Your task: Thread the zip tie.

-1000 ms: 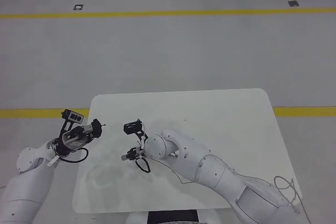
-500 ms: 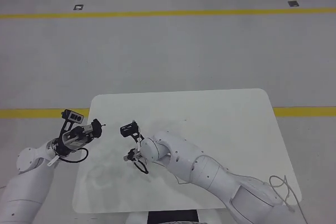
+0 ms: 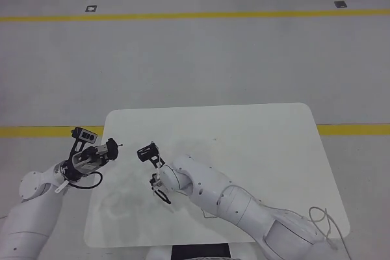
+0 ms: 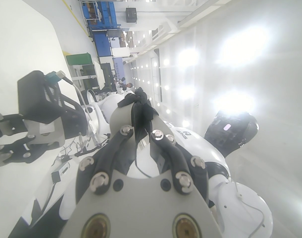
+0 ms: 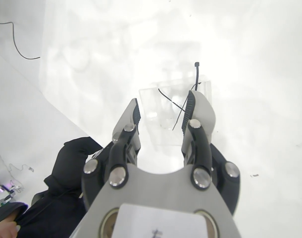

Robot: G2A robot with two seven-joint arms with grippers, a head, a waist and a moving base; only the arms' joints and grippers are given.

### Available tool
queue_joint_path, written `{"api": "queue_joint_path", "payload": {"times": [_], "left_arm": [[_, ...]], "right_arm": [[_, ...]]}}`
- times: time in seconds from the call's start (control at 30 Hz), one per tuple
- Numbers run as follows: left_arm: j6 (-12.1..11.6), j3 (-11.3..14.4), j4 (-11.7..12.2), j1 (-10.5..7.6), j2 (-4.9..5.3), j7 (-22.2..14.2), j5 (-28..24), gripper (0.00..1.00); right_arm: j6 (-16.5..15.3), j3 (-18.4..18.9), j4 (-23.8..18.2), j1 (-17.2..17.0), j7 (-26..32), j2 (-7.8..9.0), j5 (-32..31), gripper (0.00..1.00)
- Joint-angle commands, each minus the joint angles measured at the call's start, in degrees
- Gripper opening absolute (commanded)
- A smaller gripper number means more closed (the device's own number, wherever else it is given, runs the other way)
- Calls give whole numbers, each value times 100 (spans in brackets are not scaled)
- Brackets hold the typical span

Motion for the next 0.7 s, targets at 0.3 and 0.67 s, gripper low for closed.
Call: {"api": "queue_joint_path", "payload": {"times": [0.3,0.67], "left_arm": [[0,0,0,0,0,0,0,0],[0,0,0,0,0,0,0,0]], "right_arm": [[0,175,218,-155,256,-195,-693,33],[0,350,650,-223,208,-455,-1039,25]]}}
